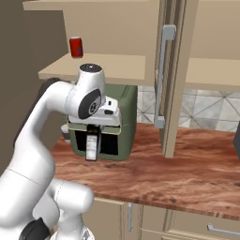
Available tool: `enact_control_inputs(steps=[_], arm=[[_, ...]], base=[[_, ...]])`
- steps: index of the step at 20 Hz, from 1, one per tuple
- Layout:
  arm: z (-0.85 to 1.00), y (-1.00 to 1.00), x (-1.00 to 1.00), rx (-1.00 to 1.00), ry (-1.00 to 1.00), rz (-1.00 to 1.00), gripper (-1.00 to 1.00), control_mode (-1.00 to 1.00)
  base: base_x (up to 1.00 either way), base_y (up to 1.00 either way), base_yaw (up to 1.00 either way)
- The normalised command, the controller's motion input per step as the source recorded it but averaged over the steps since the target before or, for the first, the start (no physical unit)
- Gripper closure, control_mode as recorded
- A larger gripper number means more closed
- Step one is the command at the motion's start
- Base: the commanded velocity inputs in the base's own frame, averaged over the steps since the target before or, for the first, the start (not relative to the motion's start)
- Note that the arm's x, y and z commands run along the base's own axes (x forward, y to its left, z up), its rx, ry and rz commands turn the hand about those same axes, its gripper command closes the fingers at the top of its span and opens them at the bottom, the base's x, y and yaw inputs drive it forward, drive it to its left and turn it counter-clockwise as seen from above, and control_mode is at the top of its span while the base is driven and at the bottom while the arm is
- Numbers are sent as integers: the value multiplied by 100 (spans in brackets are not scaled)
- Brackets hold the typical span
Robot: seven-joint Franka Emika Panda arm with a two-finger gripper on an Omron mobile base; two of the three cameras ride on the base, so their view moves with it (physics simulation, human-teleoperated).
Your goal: Pick the cereal and canned food from the counter and place them in the cabinets closest to them.
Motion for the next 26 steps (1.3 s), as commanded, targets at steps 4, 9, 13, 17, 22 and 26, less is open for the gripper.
enact_control_inputs(steps=[4,9,13,17,22,26], arm=[[89,0,-41,4,-1,-2,100,-100],[88,0,-41,3,-4,-2,100,-100],[83,1,-24,0,-8,-2,100,-100],[76,6,-8,0,-11,-2,100,-100],[72,16,-1,0,-12,-3,100,-100],[56,17,0,-1,-15,-4,100,-100]], base=[[0,0,0],[0,0,0],[0,0,0],[0,0,0],[0,0,0],[0,0,0]])
